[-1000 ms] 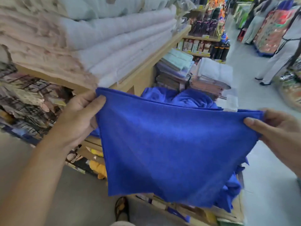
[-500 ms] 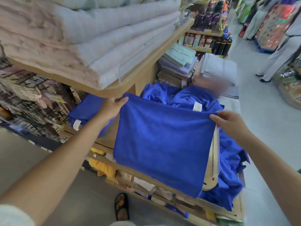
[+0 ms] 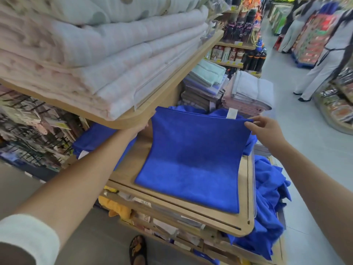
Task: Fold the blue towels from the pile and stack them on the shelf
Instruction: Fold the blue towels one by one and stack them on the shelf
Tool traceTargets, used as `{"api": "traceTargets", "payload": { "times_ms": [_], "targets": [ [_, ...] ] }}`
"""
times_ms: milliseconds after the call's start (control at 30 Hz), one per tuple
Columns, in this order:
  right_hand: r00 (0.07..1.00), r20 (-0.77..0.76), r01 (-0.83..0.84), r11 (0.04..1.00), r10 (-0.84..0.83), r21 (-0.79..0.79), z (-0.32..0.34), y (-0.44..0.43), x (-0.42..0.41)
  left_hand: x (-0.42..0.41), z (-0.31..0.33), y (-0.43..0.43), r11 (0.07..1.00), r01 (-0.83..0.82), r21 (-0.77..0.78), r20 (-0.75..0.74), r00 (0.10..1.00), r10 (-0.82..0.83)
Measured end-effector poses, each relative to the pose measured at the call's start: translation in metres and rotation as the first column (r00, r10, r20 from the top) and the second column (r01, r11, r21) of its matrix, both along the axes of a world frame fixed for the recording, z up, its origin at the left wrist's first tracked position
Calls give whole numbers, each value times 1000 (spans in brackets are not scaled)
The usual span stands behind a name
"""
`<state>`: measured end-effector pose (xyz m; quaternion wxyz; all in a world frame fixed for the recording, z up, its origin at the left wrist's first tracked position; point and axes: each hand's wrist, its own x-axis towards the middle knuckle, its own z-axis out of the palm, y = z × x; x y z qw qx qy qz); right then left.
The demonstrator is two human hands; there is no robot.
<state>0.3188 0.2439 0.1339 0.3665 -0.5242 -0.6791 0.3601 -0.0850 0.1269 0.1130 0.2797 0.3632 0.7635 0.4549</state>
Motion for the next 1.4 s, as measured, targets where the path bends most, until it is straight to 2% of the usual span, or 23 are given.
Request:
{"api": "traceTargets", "payload": {
  "times_ms": [67,200,333,467,600,667,833,933,1000,1067,1167,1267,1333,1400],
  "targets": [
    [999,19,-32,999,32,-15,-11,-10,4,1,-9,-12,999,41,-18,0,999,-41],
    [989,73,-127,992,127,5,-25,-42,19,-8,-25,-44,995,87,50,-43,995,-85],
    [930,265,-292,951,256,105,-39,-90,42,-14,-33,-90,981,189,45,-220,960,-175],
    [795,468,-481,871,386,99,-60,-129,57,-11,-58,-135,925,372,-79,-359,855,-375],
    [589,708,-591,805,390,49,-83,-147,60,-5,-84,-159,888,403,-223,-375,805,-459],
    [540,755,-599,800,370,36,-88,-149,61,-3,-89,-166,874,412,-258,-378,789,-484],
    [624,712,-560,820,322,120,-81,-150,64,-2,-87,-174,946,323,7,-291,906,-307],
    [600,720,-575,814,350,83,-78,-155,65,-1,-84,-179,939,343,1,-255,908,-331],
    [526,767,-599,801,368,27,-80,-160,65,-2,-88,-184,899,415,-137,-233,869,-437],
    [510,779,-572,820,366,-11,-83,-163,62,-1,-90,-186,873,419,-250,-264,838,-478],
    [625,730,-484,871,277,84,-87,-163,34,20,-86,-168,931,333,-153,-546,757,-360],
    [743,627,-403,904,232,143,-96,-165,-24,57,-83,-134,904,427,-4,-647,689,-328],
    [756,620,-360,924,209,128,-107,-168,-61,74,-88,-112,881,472,-47,-688,624,-371],
    [739,652,-325,938,171,122,-121,-172,-88,82,-98,-97,874,445,-196,-716,544,-438]
  ]
}}
